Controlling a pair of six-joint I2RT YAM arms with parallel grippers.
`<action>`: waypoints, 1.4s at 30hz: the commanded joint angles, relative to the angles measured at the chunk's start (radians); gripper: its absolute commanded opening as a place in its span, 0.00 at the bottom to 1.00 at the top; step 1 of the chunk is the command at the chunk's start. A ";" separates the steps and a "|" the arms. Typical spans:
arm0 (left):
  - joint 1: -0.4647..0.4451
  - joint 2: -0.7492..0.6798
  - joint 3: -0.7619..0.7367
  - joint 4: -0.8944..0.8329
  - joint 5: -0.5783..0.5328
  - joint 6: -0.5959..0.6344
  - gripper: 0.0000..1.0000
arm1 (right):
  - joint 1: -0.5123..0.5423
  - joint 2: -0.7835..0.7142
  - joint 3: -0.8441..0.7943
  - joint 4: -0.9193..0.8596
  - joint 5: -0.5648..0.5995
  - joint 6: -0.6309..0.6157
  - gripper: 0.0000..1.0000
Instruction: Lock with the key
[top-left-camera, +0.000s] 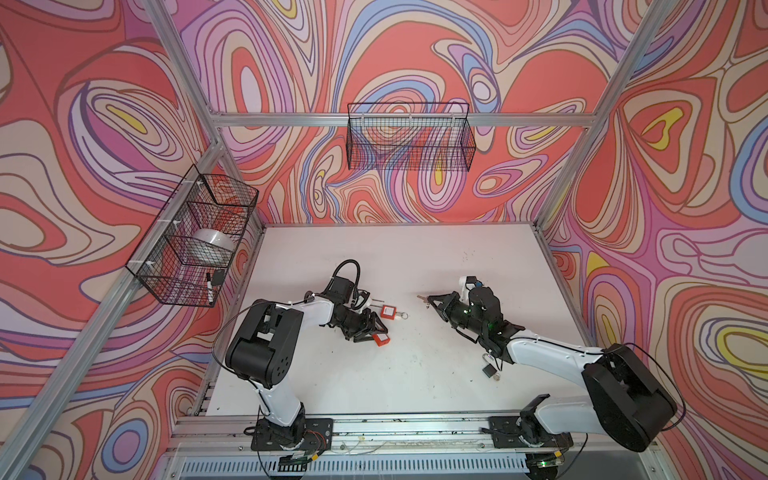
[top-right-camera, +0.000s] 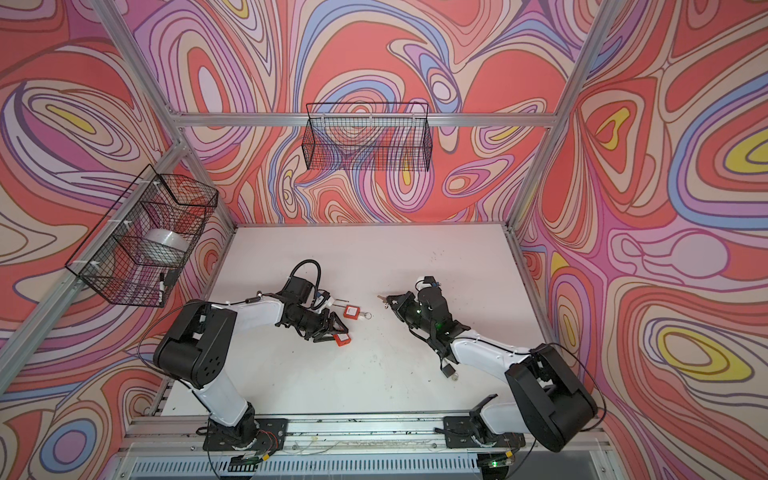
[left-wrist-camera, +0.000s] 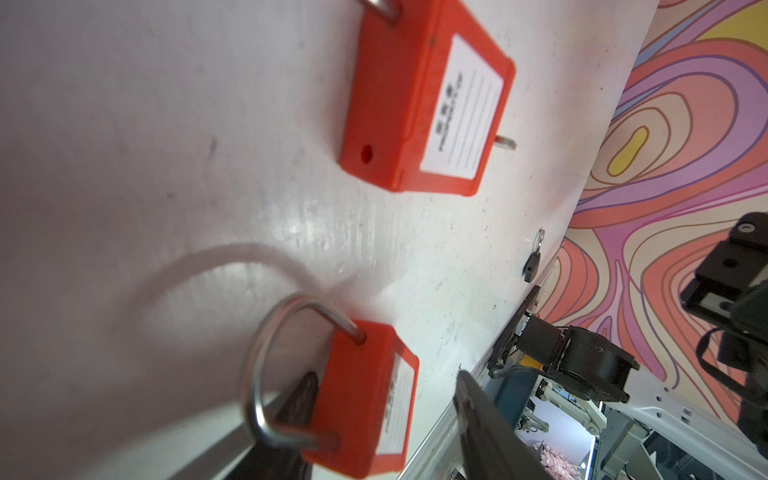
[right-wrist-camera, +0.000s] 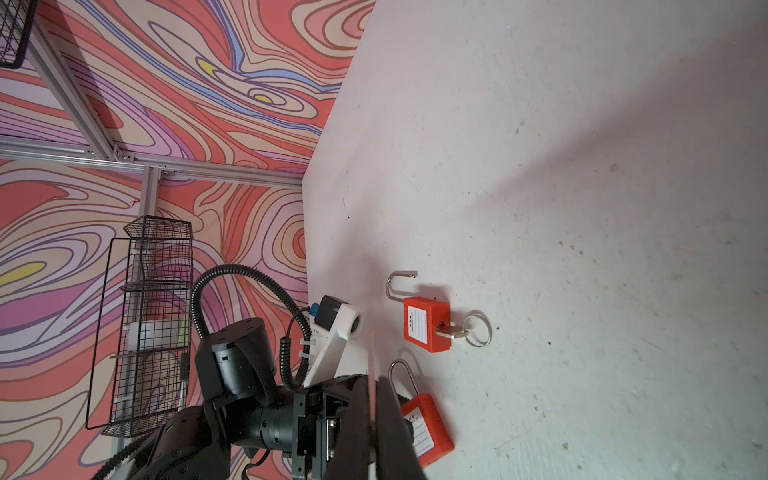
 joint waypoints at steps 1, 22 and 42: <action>0.000 0.014 0.023 -0.098 -0.109 0.034 0.62 | 0.006 -0.021 -0.010 -0.012 0.023 -0.006 0.00; -0.024 0.036 0.113 -0.110 -0.115 0.013 0.60 | 0.007 -0.027 -0.028 -0.012 0.038 0.007 0.00; -0.038 -0.040 0.117 -0.109 -0.188 -0.005 0.65 | 0.151 -0.056 -0.008 -0.179 0.193 0.182 0.00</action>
